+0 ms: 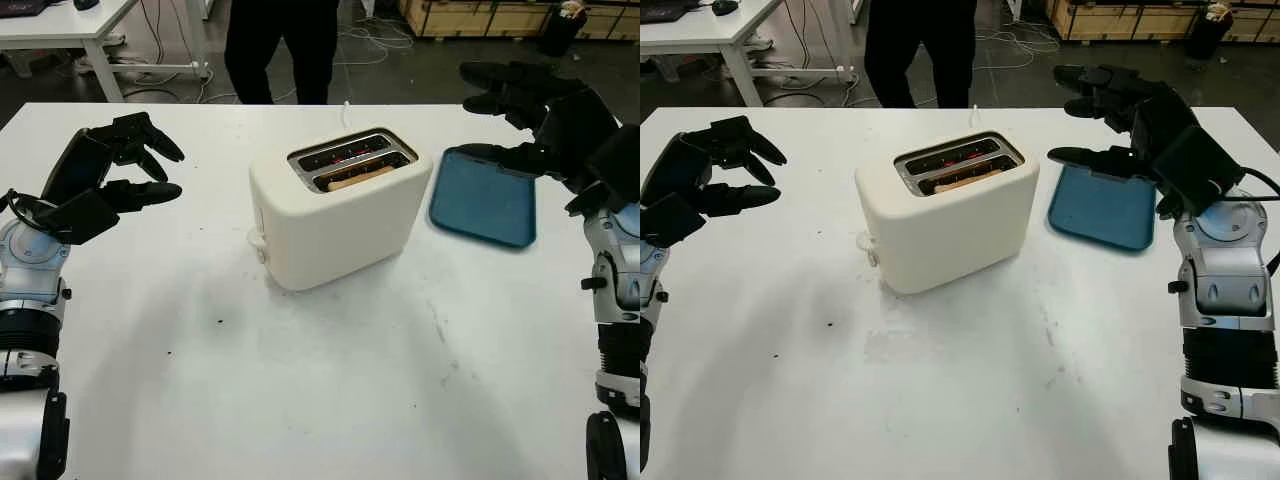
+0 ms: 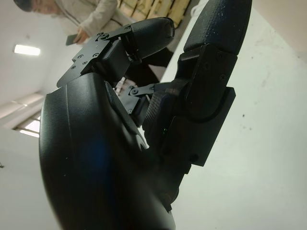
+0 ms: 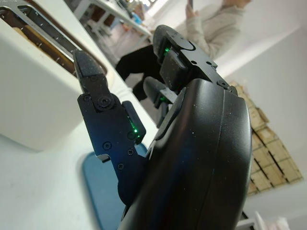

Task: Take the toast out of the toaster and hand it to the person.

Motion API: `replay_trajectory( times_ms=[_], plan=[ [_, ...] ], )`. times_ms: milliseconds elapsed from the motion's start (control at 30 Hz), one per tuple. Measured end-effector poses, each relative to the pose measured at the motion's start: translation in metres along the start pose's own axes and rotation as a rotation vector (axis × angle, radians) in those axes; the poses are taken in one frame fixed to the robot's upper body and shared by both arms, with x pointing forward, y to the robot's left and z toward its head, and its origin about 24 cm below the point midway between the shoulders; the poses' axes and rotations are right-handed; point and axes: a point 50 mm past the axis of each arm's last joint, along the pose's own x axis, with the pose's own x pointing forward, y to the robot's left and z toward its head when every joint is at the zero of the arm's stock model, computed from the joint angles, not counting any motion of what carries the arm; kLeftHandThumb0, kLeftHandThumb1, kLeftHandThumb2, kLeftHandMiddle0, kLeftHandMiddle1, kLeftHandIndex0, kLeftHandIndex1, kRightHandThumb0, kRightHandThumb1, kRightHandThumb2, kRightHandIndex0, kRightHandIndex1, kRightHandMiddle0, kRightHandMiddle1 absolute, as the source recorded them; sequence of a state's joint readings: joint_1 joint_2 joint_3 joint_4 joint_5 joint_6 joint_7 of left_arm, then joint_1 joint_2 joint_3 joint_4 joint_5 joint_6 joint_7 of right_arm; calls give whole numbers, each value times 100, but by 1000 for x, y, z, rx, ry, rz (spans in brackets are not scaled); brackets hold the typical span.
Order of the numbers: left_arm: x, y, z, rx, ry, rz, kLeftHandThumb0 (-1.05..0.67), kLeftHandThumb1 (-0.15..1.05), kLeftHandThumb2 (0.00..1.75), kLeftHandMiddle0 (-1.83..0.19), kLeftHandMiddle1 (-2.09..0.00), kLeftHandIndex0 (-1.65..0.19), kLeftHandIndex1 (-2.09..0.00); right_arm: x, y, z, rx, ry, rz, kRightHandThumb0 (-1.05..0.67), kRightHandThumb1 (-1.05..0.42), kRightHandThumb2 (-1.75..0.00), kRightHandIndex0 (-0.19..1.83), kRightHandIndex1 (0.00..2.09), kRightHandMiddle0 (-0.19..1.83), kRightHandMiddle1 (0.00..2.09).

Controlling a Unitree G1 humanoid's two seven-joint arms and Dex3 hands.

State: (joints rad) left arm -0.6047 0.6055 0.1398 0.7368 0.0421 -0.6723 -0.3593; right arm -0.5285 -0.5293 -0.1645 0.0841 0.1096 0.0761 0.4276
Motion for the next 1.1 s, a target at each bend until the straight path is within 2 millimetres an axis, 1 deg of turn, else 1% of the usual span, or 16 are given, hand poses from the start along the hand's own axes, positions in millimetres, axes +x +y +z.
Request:
replay_trajectory(
  times_ms=[200,700,1100],
  plan=[
    [0,0,0,0,0,0,-105,92,10,-64,-136,-51,-123,0,0,0,0,0,0,-25,-71,0,15,86,57,1],
    [0,0,0,0,0,1,-105,92,11,-64,-136,-50,-123,0,0,0,0,0,5,-29,-71,0,15,87,58,1],
    [0,0,0,0,-1,1,-105,92,11,-64,-136,-50,-123,0,0,0,0,0,4,-27,-71,0,15,87,57,1]
  ],
)
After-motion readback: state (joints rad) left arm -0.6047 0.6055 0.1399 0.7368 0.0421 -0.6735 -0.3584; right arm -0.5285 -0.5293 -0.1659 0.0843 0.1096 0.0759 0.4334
